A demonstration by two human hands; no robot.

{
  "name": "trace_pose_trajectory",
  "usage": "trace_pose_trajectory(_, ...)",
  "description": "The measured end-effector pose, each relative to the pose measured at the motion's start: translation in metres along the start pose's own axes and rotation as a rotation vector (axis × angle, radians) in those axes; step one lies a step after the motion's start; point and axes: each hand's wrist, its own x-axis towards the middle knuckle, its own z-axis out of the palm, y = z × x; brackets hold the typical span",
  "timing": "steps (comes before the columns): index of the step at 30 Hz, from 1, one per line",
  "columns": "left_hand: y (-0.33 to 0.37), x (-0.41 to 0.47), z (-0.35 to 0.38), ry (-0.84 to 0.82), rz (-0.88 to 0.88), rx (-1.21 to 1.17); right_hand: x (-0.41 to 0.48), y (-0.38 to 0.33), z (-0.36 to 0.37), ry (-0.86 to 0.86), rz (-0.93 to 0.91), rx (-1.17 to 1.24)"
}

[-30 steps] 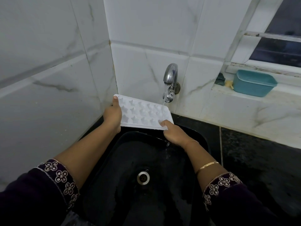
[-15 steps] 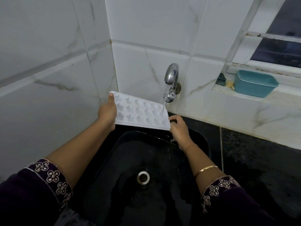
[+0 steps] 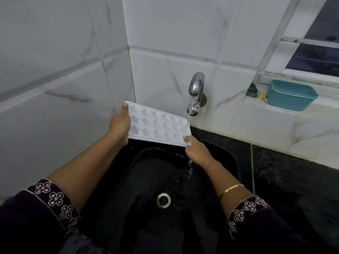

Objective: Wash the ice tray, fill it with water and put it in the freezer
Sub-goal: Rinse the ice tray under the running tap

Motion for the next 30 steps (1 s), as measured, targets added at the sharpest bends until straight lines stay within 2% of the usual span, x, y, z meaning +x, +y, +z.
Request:
trace_pose_trajectory(5,0.003,0.000,0.001,0.012,0.010,0.009,-0.003,-0.002,-0.004,-0.071,-0.009,0.077)
trace_pose_trajectory(11,-0.004,0.002,0.004,-0.009,-0.014,-0.001,-0.003,0.003,-0.009,-0.041,-0.014,-0.071)
trace_pose_trajectory(16,-0.001,0.004,0.003,0.009,0.006,0.004,-0.005,0.002,-0.010,-0.110,0.053,0.108)
trace_pose_trajectory(20,-0.006,0.007,0.002,-0.008,-0.018,-0.011,0.001,0.004,-0.009,-0.074,0.027,0.104)
trace_pose_trajectory(25,-0.008,0.005,0.002,-0.010,-0.024,-0.014,-0.004,-0.001,-0.010,-0.126,0.117,0.181)
trace_pose_trajectory(30,-0.012,0.005,0.003,-0.026,-0.032,-0.021,-0.001,0.004,-0.011,-0.055,0.017,-0.071)
